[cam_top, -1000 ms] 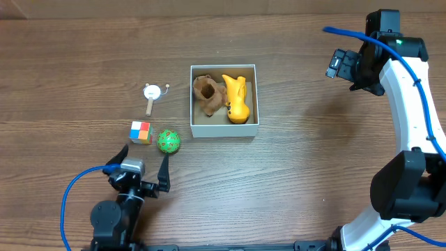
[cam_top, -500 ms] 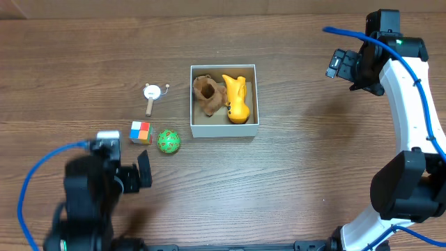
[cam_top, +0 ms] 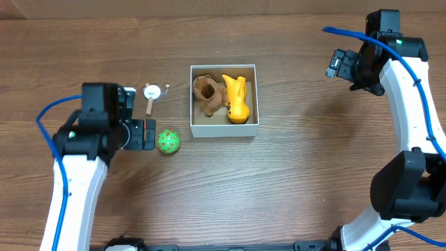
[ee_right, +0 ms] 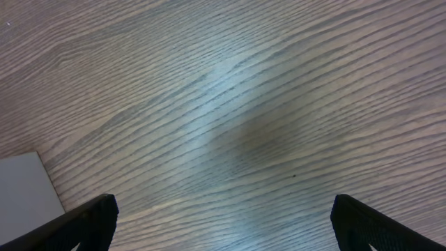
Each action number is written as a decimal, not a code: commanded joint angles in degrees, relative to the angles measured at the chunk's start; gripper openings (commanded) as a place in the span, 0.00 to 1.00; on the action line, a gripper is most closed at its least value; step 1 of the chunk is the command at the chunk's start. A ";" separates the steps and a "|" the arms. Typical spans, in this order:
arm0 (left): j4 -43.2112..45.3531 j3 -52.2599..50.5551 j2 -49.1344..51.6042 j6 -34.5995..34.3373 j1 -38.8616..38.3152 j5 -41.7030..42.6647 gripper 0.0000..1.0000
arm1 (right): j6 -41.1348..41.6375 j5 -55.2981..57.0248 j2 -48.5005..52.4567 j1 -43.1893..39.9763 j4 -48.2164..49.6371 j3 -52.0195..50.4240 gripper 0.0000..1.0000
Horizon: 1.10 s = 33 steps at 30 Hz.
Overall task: Pack container
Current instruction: 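Reach the left gripper to the colour cube and grasp it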
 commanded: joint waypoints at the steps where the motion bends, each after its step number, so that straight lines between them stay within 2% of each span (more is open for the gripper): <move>1: 0.68 1.27 4.92 3.41 0.22 -2.45 1.00 | 0.28 -0.26 -1.81 0.09 0.31 1.20 1.00; 5: 3.65 1.27 8.59 3.45 0.33 -3.54 1.00 | 0.28 -0.26 -1.81 0.09 0.31 1.20 1.00; 12: 8.04 1.27 13.99 7.82 0.33 -3.54 1.00 | 0.28 -0.26 -1.81 0.09 0.31 1.20 1.00; 33: 16.20 1.27 32.65 7.19 0.37 -3.72 1.00 | 0.28 -0.26 -1.81 0.09 0.31 1.20 1.00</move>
